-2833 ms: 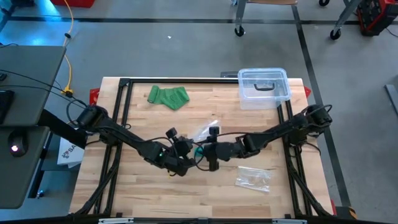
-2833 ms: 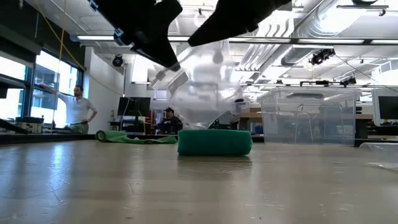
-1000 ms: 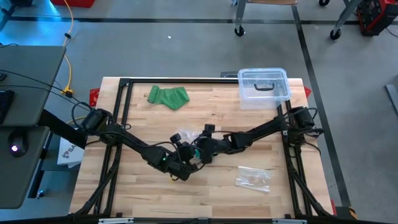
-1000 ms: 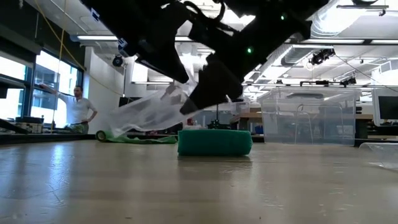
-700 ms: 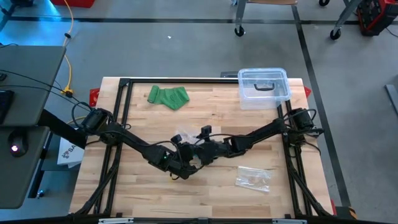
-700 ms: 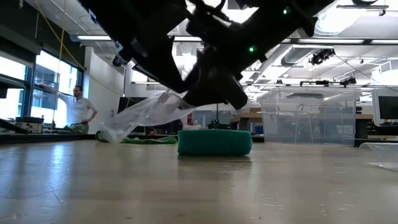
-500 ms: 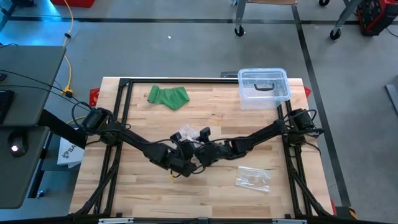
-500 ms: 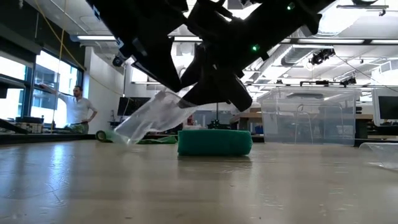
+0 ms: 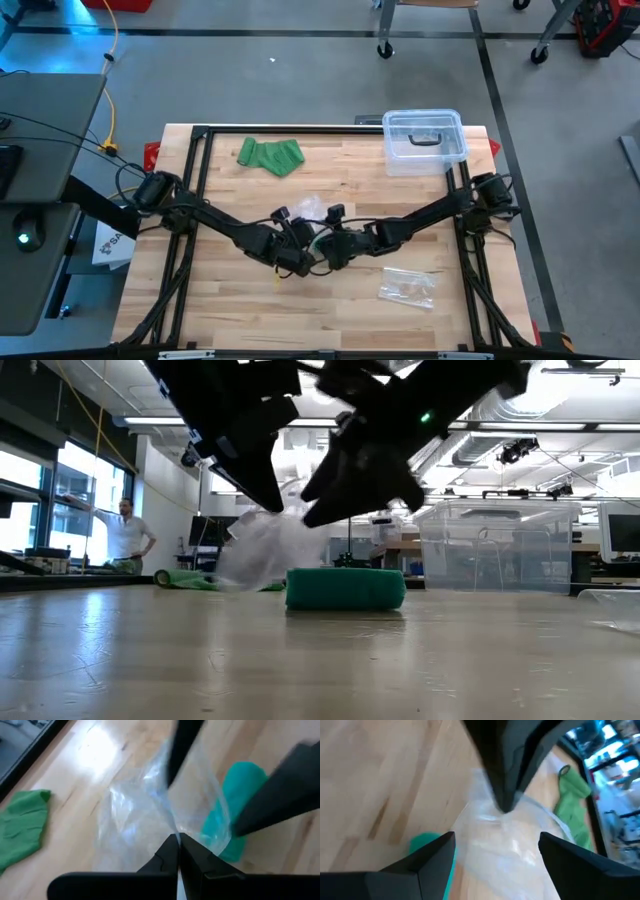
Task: Roll bandage
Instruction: Open the transparent zip bag, then put the rolled blue bandage into the transparent zip bag
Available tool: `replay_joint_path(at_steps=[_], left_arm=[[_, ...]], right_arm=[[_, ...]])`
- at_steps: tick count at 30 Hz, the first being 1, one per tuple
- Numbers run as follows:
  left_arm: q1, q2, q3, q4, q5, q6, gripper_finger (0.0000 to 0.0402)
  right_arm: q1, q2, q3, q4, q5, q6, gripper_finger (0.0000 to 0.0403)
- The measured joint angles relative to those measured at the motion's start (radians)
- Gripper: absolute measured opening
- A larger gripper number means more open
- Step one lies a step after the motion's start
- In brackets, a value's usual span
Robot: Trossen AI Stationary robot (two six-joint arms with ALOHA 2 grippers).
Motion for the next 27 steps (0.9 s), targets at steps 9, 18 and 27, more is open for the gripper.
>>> replay_joint_path(at_steps=[9, 18, 27], left_arm=[[0.014, 0.006, -0.002, -0.020, -0.013, -0.025, 0.0000], [0.006, 0.019, -0.005, -0.097, -0.021, -0.085, 0.0000], [0.007, 0.019, -0.005, -0.098, -0.008, -0.095, 0.0000]], right_arm=[[0.044, -0.079, 0.001, -0.080, -0.111, 0.035, 0.0283], [0.056, -0.141, -0.178, -0.088, -0.185, 0.249, 0.0279], [-0.040, -0.160, -0.449, 0.330, -0.266, 0.344, 0.0279]])
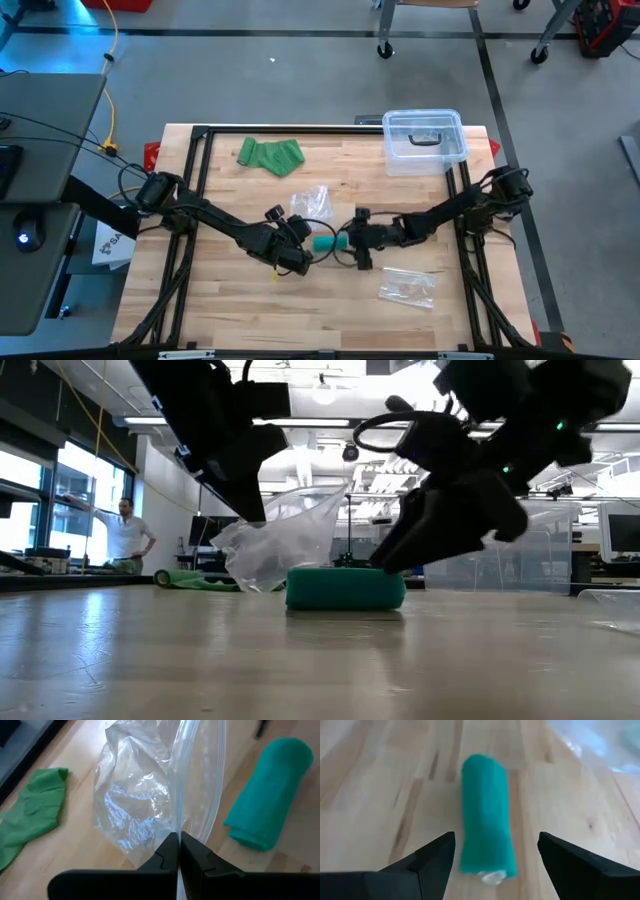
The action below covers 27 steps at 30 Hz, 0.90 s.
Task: Roll bandage
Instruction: Put the rolled blue bandage into the transparent zip bag
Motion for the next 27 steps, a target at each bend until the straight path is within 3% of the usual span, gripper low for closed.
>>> replay_joint_path(at_steps=[5, 10, 13, 22, 27], left_arm=[[0.000, 0.000, 0.000, 0.001, 0.015, 0.000, 0.0000], [0.001, 0.000, 0.000, 0.008, 0.029, 0.000, 0.0000], [0.000, 0.000, 0.000, 0.011, 0.030, 0.000, 0.0000], [0.000, 0.000, 0.001, 0.019, 0.029, -0.008, 0.0000], [0.000, 0.000, 0.001, 0.046, 0.028, -0.008, 0.0000]], right_arm=[[-0.055, 0.051, -0.026, 0.111, -0.143, 0.007, 0.0279], [-0.061, 0.113, 0.005, 0.112, -0.171, 0.027, 0.0267], [-0.061, 0.113, 0.006, 0.120, -0.171, 0.047, 0.0226], [-0.046, 0.074, 0.006, 0.074, -0.189, 0.117, 0.0038], [0.023, -0.063, 0.006, -0.018, -0.152, 0.158, 0.0020]])
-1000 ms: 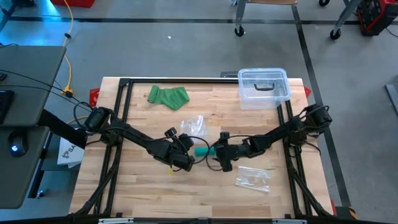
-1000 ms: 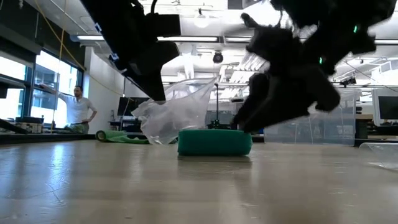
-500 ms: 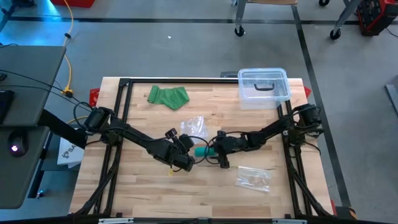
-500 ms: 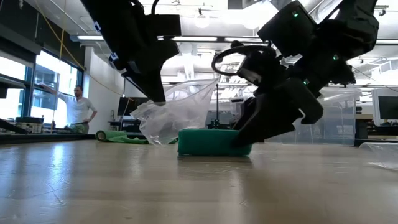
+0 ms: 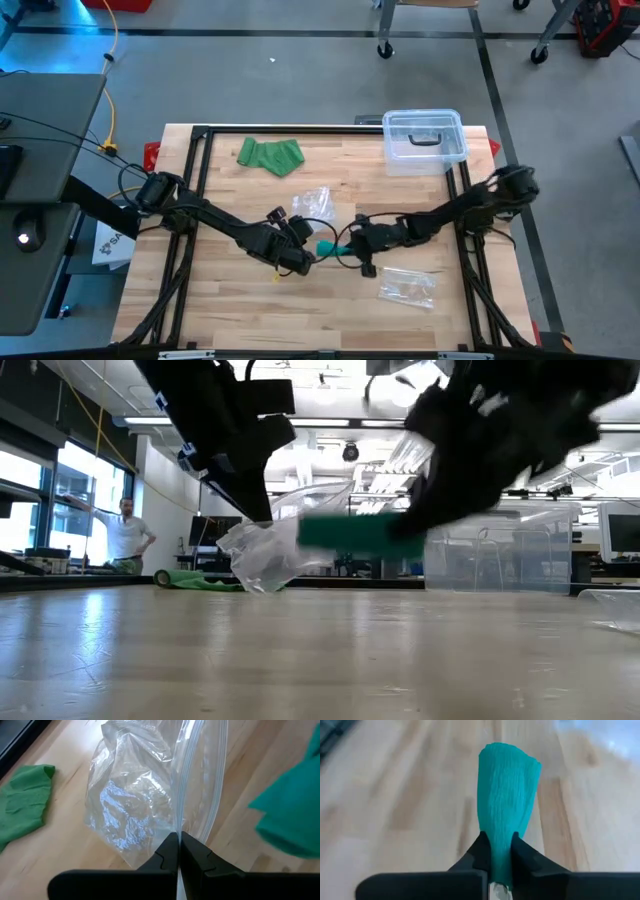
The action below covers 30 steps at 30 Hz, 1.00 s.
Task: Roll bandage
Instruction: Put the rolled blue bandage into the transparent zip bag
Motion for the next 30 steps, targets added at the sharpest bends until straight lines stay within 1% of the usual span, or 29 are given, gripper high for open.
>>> replay_joint_path(at_steps=[2, 4, 6, 8, 10, 14, 19, 23, 30], left_arm=[[0.000, 0.000, 0.000, 0.018, 0.000, 0.001, 0.0000], [0.001, 0.000, 0.000, 0.053, 0.000, 0.018, 0.0000], [0.001, 0.000, 0.000, 0.091, 0.000, 0.035, 0.0000], [0.001, 0.000, 0.000, 0.131, 0.001, 0.049, 0.0000], [0.002, 0.000, 0.000, 0.162, 0.002, 0.067, 0.0000], [0.003, 0.000, 0.000, 0.185, 0.002, 0.071, 0.0000], [0.003, 0.000, 0.000, 0.197, -0.008, 0.070, 0.0000], [0.003, 0.000, 0.000, 0.224, -0.018, 0.079, 0.0000], [0.002, 0.000, 0.000, 0.229, -0.018, 0.080, 0.0000]], right_arm=[[0.036, -0.065, 0.000, -0.020, 0.077, 0.025, 0.0022], [0.071, -0.125, 0.018, -0.076, 0.194, 0.059, 0.0028], [0.095, -0.167, 0.062, -0.180, 0.303, 0.099, 0.0029], [0.103, -0.183, 0.115, -0.302, 0.364, 0.132, 0.0027], [0.102, -0.179, 0.167, -0.390, 0.383, 0.137, 0.0024], [0.092, -0.128, 0.243, -0.496, 0.382, 0.136, 0.0025], [0.078, -0.050, 0.305, -0.639, 0.367, 0.204, 0.0025], [0.069, -0.003, 0.326, -0.654, 0.359, 0.230, 0.0025], [0.071, 0.011, 0.356, -0.628, 0.350, 0.179, 0.0025]])
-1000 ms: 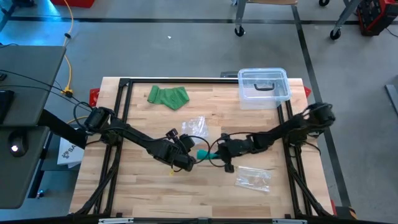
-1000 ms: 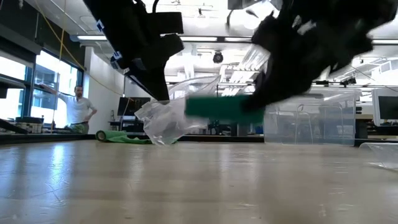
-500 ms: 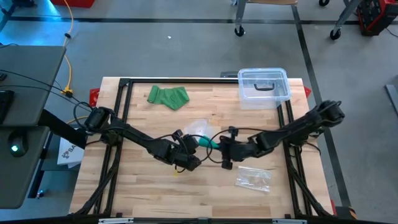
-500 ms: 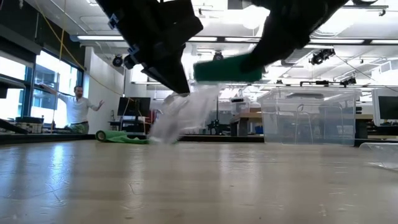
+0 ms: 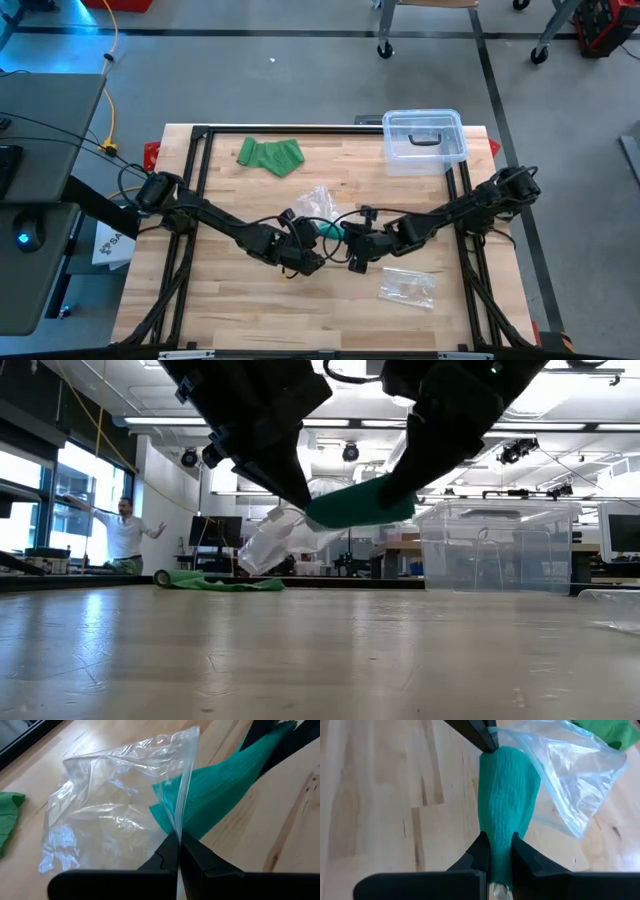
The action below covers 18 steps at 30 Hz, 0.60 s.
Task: Roll bandage
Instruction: Put the rolled blue bandage into the transparent zip bag
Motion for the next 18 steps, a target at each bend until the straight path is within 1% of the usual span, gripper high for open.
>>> replay_joint_path(at_steps=[4, 6, 10, 13, 18], left_arm=[[-0.001, 0.000, 0.000, 0.012, 0.005, 0.001, 0.0000], [-0.003, 0.000, 0.000, 0.051, 0.018, 0.012, 0.0000], [-0.009, 0.000, 0.000, 0.123, 0.059, 0.056, 0.0000], [-0.008, 0.000, 0.000, 0.138, 0.057, 0.079, 0.0000], [-0.008, 0.000, 0.000, 0.141, 0.057, 0.091, 0.0000]], right_arm=[[-0.036, 0.001, 0.008, -0.002, -0.003, 0.105, 0.0025], [-0.059, 0.001, 0.009, 0.004, -0.006, 0.125, 0.0025], [-0.083, 0.005, 0.011, 0.044, 0.000, 0.128, 0.0027], [-0.090, 0.006, 0.011, 0.099, 0.000, 0.131, 0.0033], [-0.102, 0.006, 0.011, 0.127, 0.000, 0.115, 0.0055]])
